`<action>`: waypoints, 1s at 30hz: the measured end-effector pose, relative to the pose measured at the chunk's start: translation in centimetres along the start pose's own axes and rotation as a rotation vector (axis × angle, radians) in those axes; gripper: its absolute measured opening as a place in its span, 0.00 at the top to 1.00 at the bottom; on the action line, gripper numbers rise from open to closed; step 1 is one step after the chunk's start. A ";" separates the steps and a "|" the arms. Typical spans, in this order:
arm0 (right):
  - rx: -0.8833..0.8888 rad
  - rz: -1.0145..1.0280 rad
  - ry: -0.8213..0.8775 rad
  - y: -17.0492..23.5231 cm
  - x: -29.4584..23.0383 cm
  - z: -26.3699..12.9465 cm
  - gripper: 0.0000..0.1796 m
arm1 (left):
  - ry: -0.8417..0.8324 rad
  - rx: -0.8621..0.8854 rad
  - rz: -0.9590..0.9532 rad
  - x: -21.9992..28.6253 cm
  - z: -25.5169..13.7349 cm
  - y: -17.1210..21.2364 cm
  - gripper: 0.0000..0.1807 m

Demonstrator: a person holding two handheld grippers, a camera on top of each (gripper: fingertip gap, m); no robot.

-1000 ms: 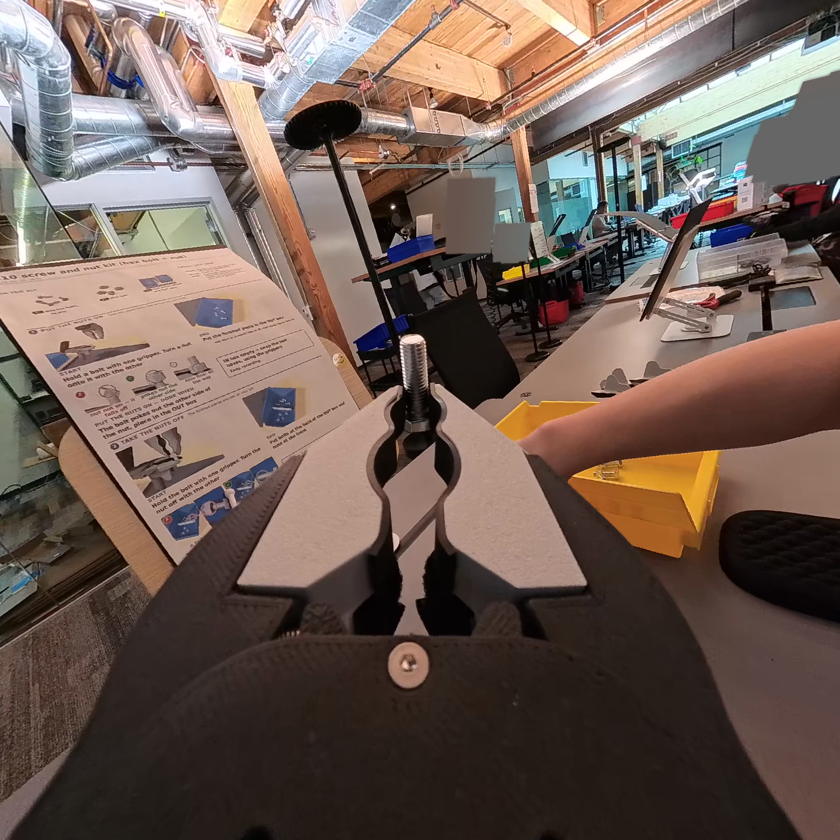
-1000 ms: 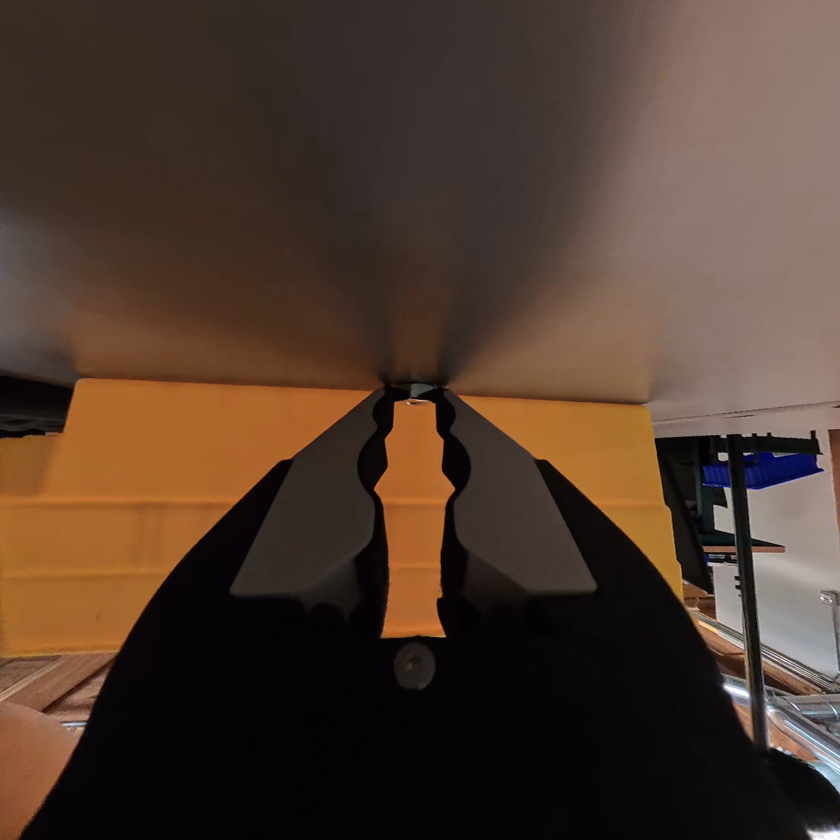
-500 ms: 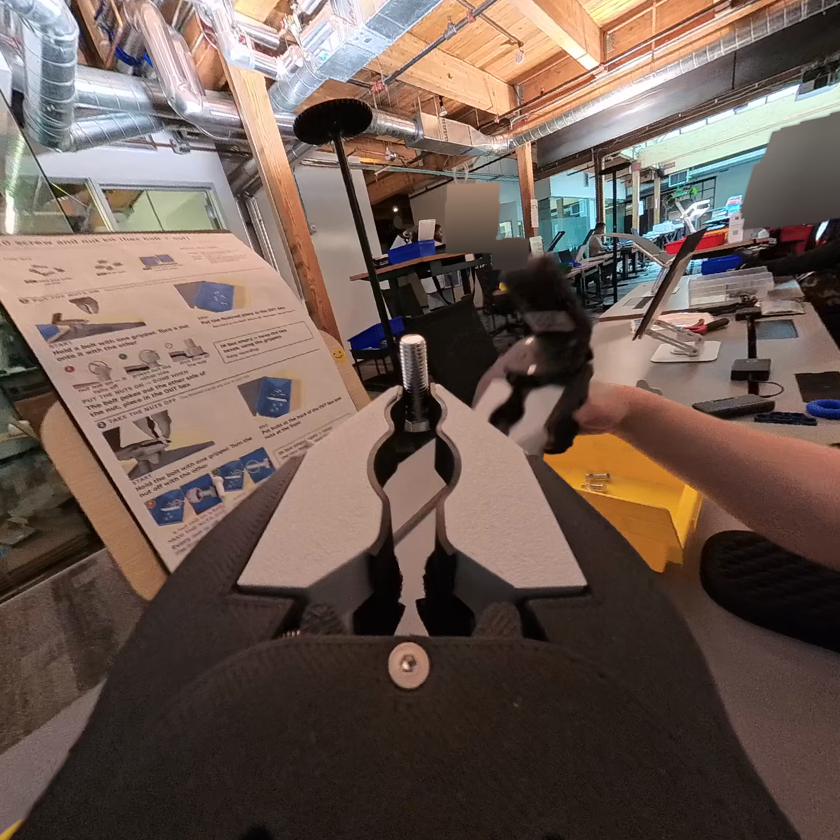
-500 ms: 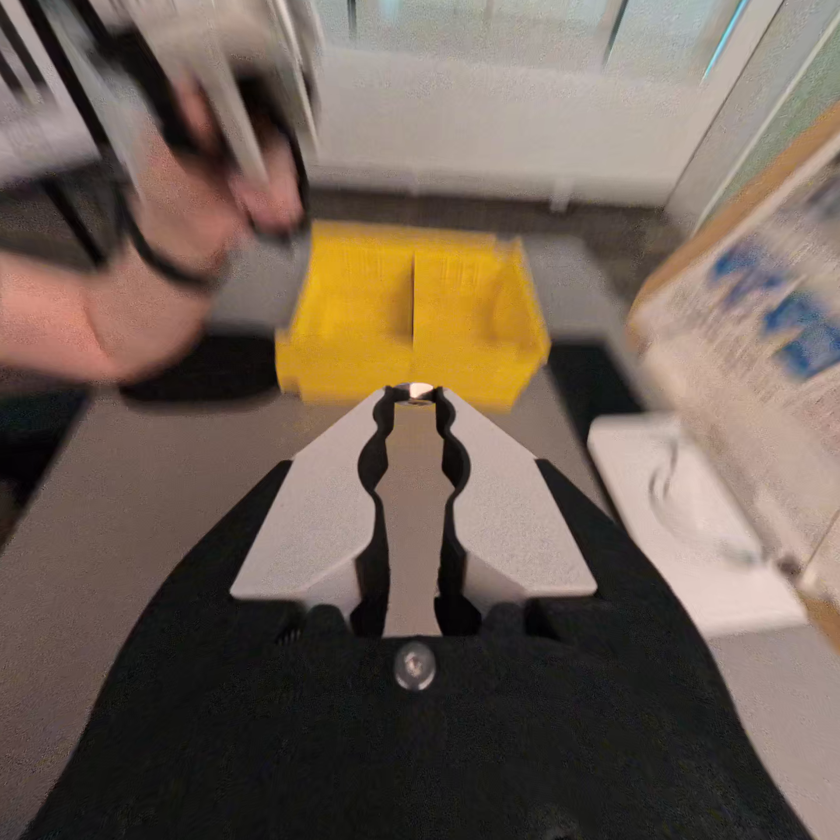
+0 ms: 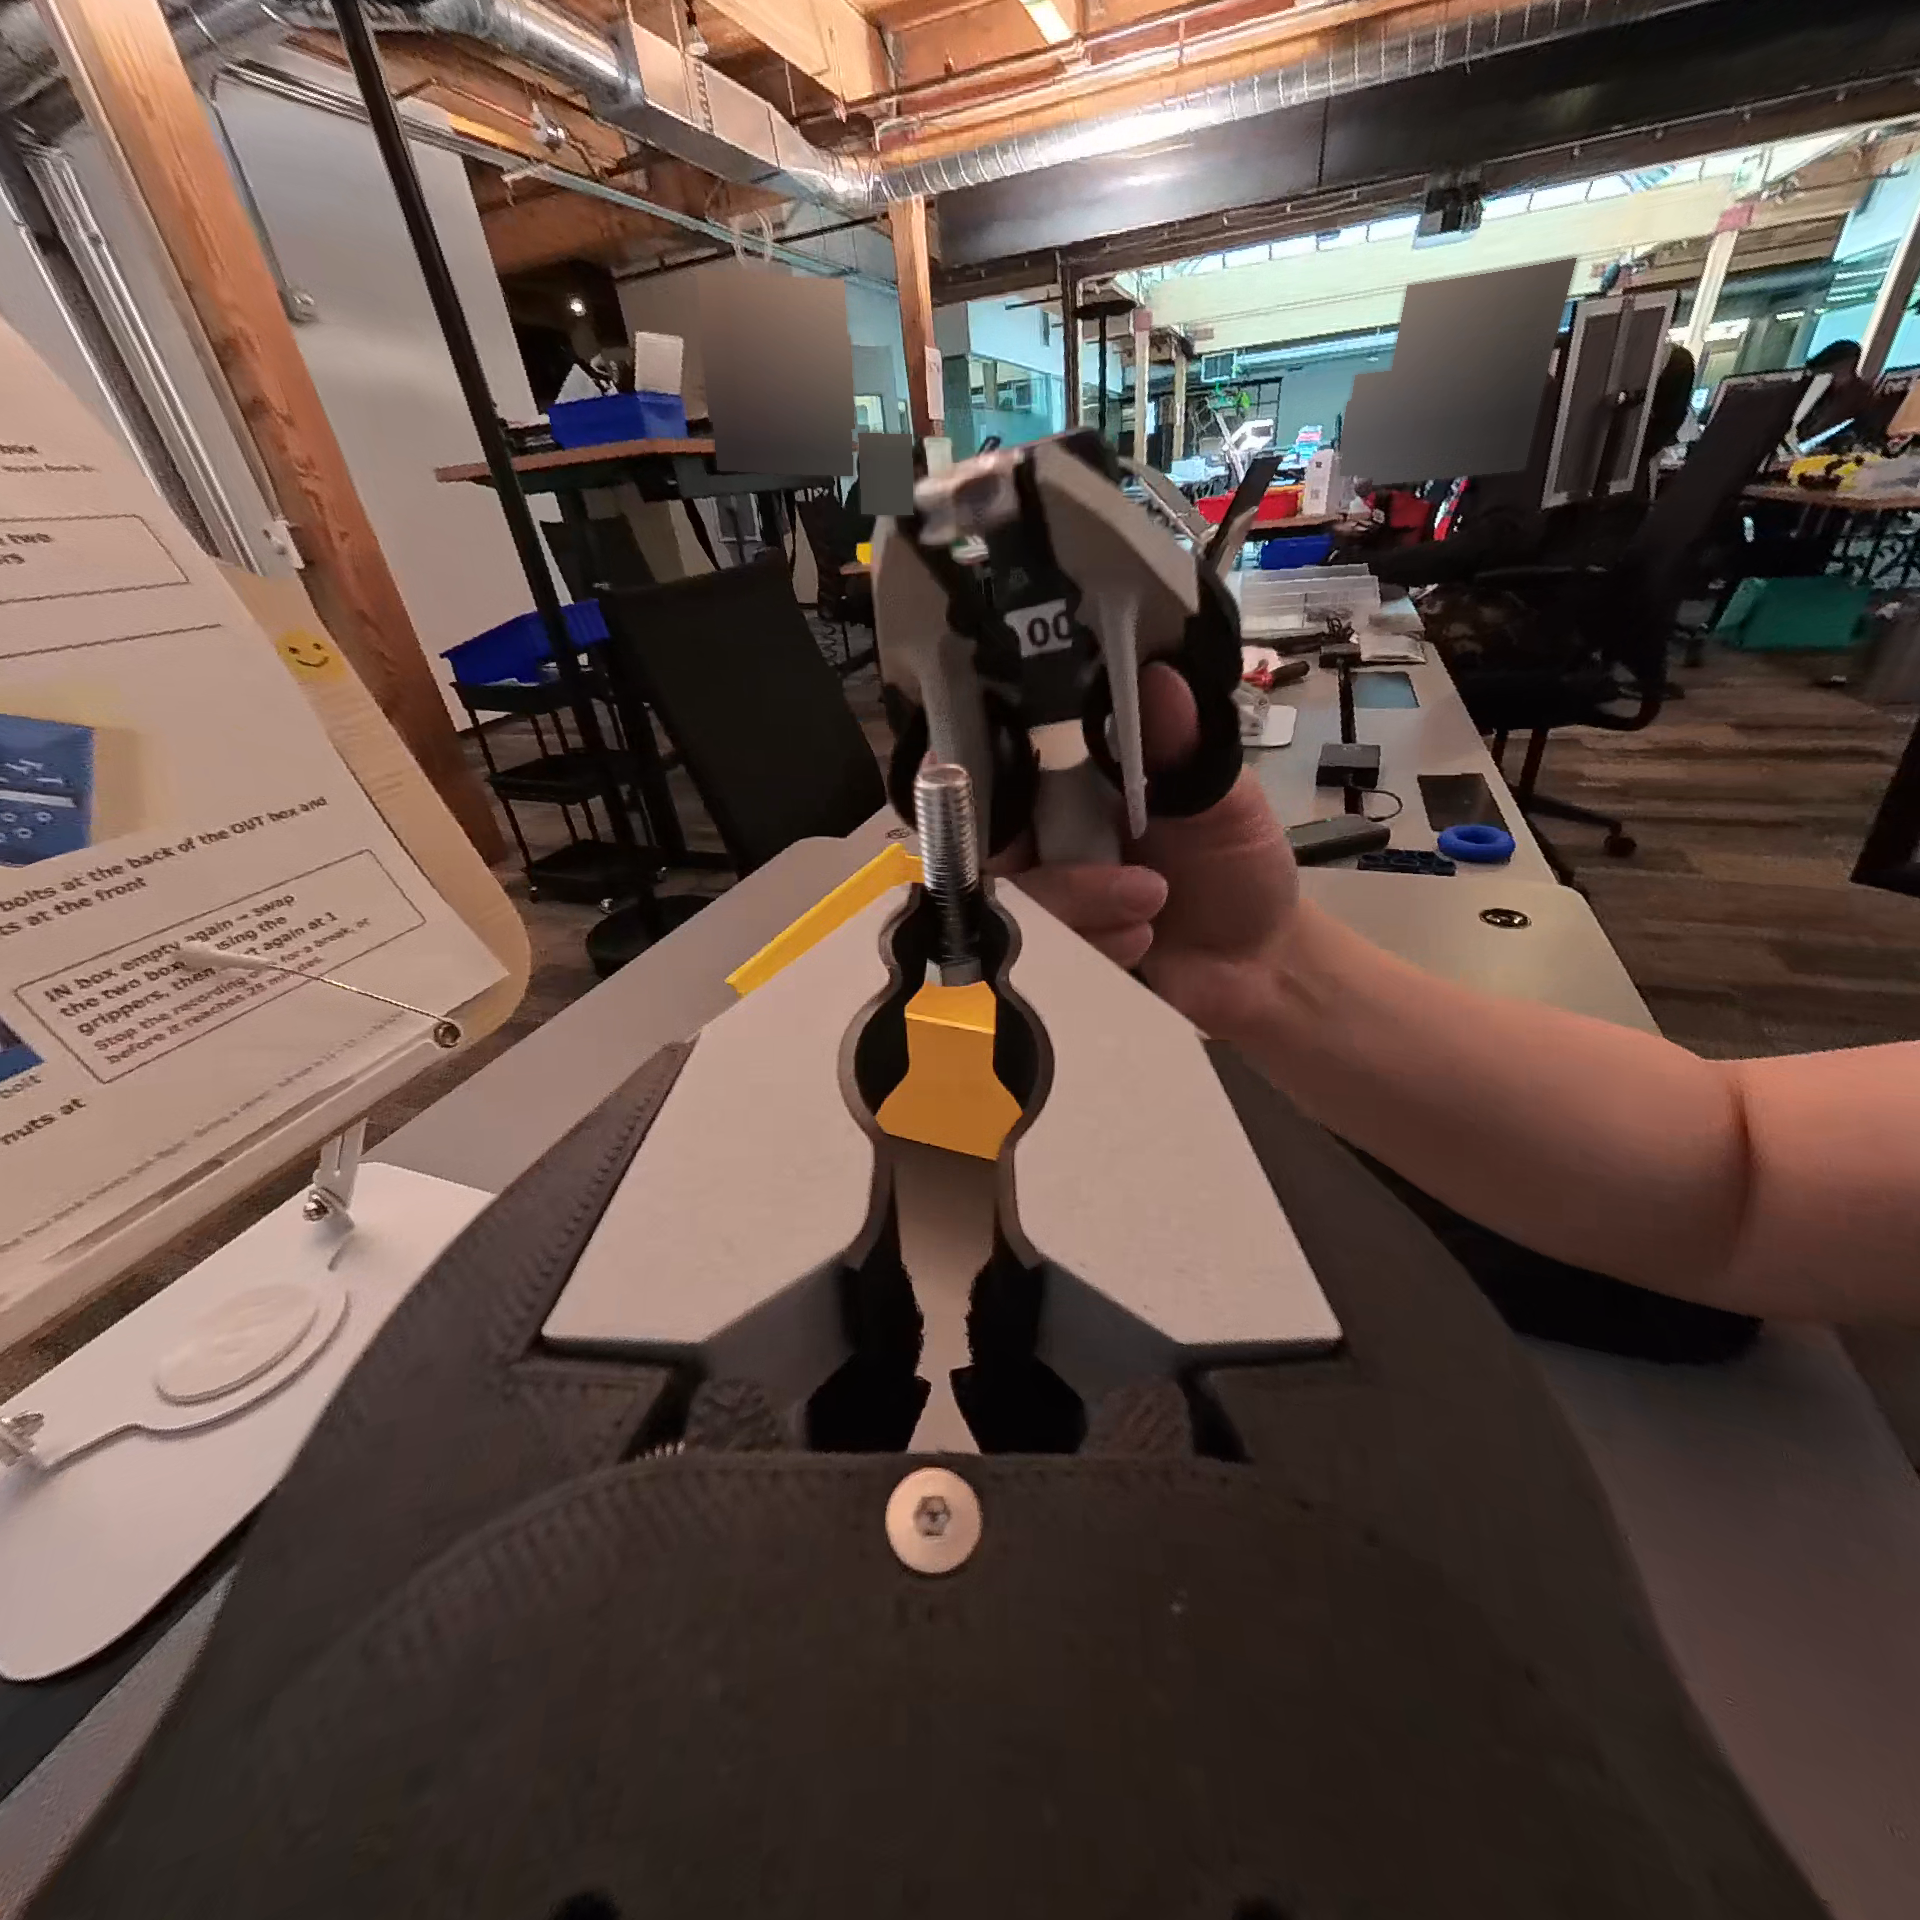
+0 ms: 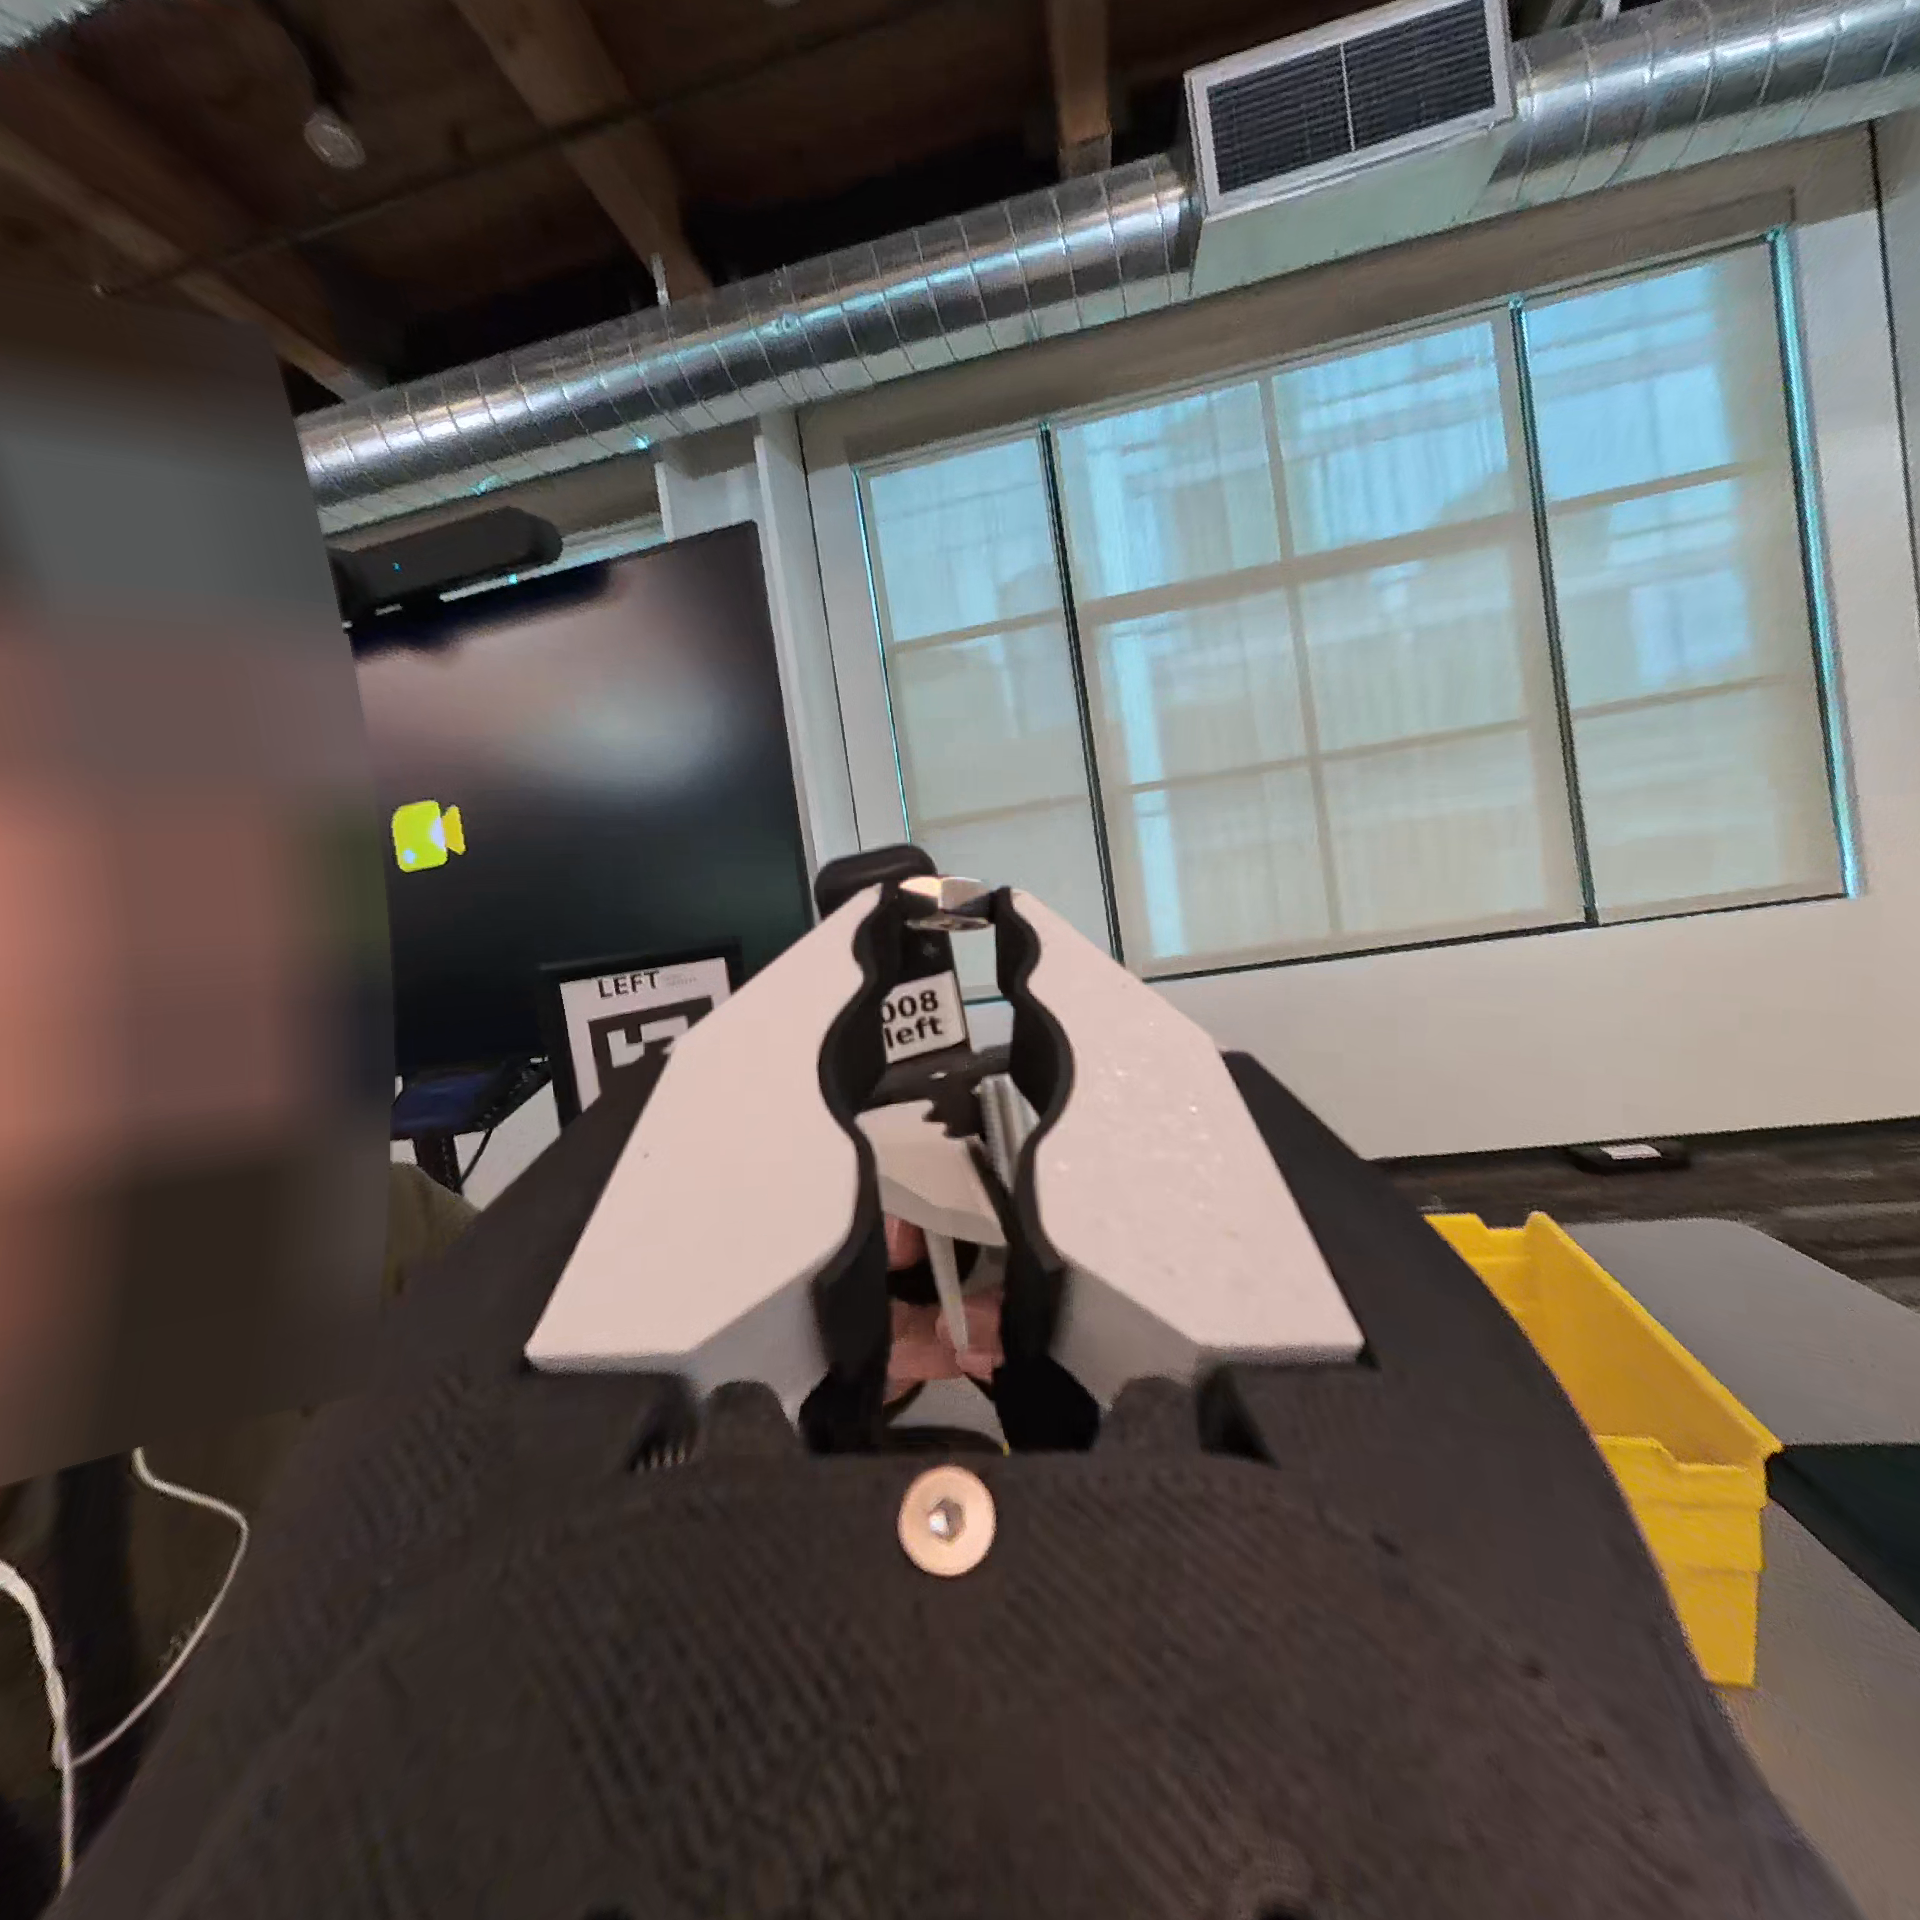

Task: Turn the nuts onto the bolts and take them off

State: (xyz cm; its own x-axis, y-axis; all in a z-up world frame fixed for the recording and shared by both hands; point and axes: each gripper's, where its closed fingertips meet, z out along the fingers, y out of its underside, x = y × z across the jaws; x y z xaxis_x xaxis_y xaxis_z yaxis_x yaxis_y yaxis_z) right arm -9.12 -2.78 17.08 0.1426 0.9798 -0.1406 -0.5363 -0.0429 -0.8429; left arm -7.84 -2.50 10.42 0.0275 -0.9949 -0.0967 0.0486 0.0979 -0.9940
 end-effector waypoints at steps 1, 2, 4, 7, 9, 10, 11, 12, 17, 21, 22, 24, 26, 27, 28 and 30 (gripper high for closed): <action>-0.011 -0.002 -0.008 0.4 0.0 0.1 0.91 | 0.001 0.006 -0.001 0.1 0.0 -0.1 0.96; -0.024 -0.002 -0.006 0.9 0.1 0.2 0.91 | 0.002 0.011 -0.003 0.1 -0.1 -0.2 0.96; -0.040 -0.004 0.001 1.7 0.6 0.3 0.91 | 0.010 0.016 -0.014 0.2 -0.2 -0.4 0.96; -0.048 0.023 -0.004 2.7 1.0 0.4 0.91 | 0.008 0.016 -0.032 0.0 -0.4 -0.5 0.96; -0.062 0.024 -0.003 3.3 1.2 0.5 0.91 | 0.010 0.022 -0.042 0.0 -0.4 -0.6 0.96; -0.059 0.020 -0.003 3.4 1.3 0.5 0.91 | 0.004 0.028 -0.047 -0.2 -0.5 -0.7 0.96; -0.050 0.024 -0.010 3.4 1.2 0.5 0.91 | 0.002 0.031 -0.049 -0.2 -0.6 -0.8 0.96; -0.046 0.030 -0.014 3.3 1.2 0.5 0.91 | 0.008 0.034 -0.055 -0.2 -0.6 -0.8 0.96; -0.047 0.030 -0.037 3.3 0.9 0.4 0.91 | 0.049 0.020 -0.086 0.1 -0.7 -0.8 0.96; -0.018 0.039 -0.138 2.9 -0.8 0.5 0.91 | 0.164 0.057 -0.118 1.6 -0.9 -1.6 0.96; -0.009 0.048 -0.162 2.8 -1.2 0.5 0.91 | 0.199 0.074 -0.130 2.1 -0.9 -1.8 0.96; 0.003 0.076 -0.187 2.7 -1.5 0.7 0.91 | 0.238 0.101 -0.142 2.7 -1.0 -2.2 0.96; 0.017 0.116 -0.199 2.6 -1.6 0.8 0.91 | 0.239 0.118 -0.125 2.7 -1.1 -2.4 0.96; 0.023 0.134 -0.204 2.6 -1.7 0.9 0.91 | 0.232 0.124 -0.107 2.7 -1.2 -2.5 0.96; 0.032 0.146 -0.206 2.5 -1.7 1.0 0.91 | 0.222 0.127 -0.088 2.6 -1.3 -2.5 0.96; 0.036 0.158 -0.202 2.6 -1.6 1.2 0.91 | 0.196 0.123 -0.054 2.5 -1.3 -2.6 0.96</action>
State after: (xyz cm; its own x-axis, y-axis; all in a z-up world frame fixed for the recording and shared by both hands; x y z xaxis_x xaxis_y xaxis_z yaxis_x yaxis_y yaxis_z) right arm -11.71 -4.24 15.71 -0.1127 0.9808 -0.1593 -0.5686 -0.1951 -0.7991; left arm -9.23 -5.24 12.71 -0.1721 -0.9830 -0.0639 0.1664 0.0349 -0.9854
